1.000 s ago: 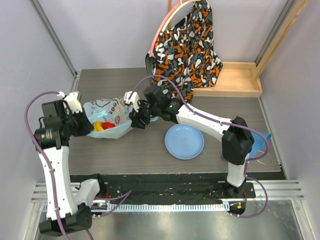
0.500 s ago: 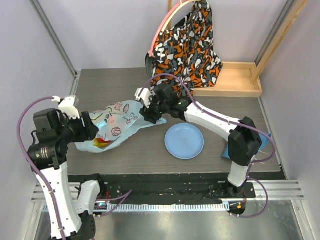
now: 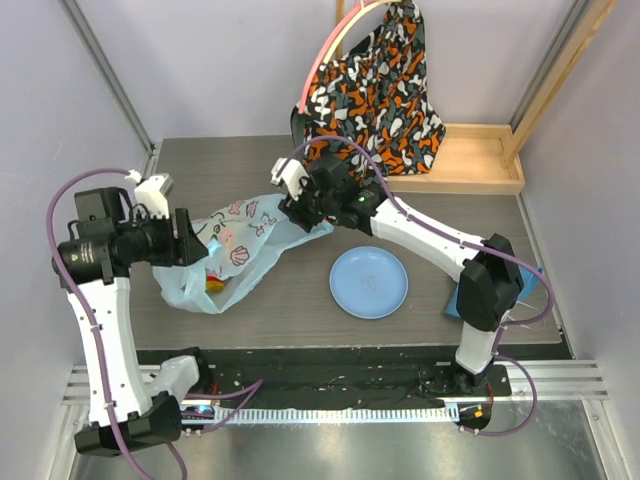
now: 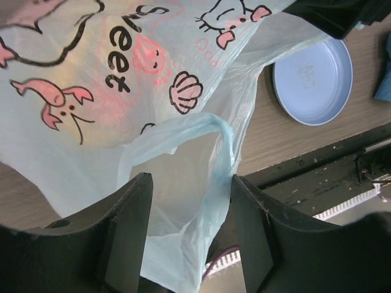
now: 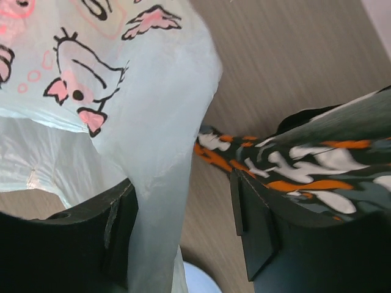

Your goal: Take the fake fruits out of the plastic bag

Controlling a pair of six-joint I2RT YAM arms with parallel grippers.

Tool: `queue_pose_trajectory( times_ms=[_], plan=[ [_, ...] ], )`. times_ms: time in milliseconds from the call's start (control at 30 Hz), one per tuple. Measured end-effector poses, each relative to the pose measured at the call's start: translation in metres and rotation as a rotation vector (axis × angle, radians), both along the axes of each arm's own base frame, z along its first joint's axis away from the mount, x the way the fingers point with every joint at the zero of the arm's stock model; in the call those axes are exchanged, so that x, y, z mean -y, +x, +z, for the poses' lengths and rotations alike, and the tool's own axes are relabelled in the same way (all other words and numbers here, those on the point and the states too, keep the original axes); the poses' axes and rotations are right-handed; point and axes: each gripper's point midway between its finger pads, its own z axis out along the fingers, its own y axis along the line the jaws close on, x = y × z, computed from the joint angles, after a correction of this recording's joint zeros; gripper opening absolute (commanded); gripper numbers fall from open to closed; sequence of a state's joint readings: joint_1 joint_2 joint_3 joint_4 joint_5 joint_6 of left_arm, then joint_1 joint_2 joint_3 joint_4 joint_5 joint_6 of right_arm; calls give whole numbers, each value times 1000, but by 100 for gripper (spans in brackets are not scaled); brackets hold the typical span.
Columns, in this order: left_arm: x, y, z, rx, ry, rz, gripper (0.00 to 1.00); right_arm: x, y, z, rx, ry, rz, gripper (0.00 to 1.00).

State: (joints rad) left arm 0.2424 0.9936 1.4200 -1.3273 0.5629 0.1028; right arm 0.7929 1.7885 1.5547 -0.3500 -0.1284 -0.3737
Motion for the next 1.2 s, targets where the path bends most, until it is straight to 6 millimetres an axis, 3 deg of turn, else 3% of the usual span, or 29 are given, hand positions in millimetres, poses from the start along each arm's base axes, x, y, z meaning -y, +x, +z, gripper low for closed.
queue_pose_trajectory(
  times_ms=[167,367,600,733,833,1100,1200],
  plan=[
    [3,7,25,98,41,-90,67,-9,16,21,44,32,-32,62],
    [13,5,25,118,60,-181,69,-9,18,22,41,25,-38,62],
    [33,2,4,89,145,-375,73,-6,15,17,23,13,-40,62],
    [54,-11,-33,-8,171,-538,77,-2,10,14,13,1,-40,63],
    [65,-20,-49,-73,170,-613,79,3,12,12,11,-3,-50,63],
    [88,-26,-66,-118,248,-797,75,25,26,4,-36,-1,-126,63],
    [92,-18,-59,-76,284,-831,74,33,32,3,-46,-1,-150,63]
  ],
)
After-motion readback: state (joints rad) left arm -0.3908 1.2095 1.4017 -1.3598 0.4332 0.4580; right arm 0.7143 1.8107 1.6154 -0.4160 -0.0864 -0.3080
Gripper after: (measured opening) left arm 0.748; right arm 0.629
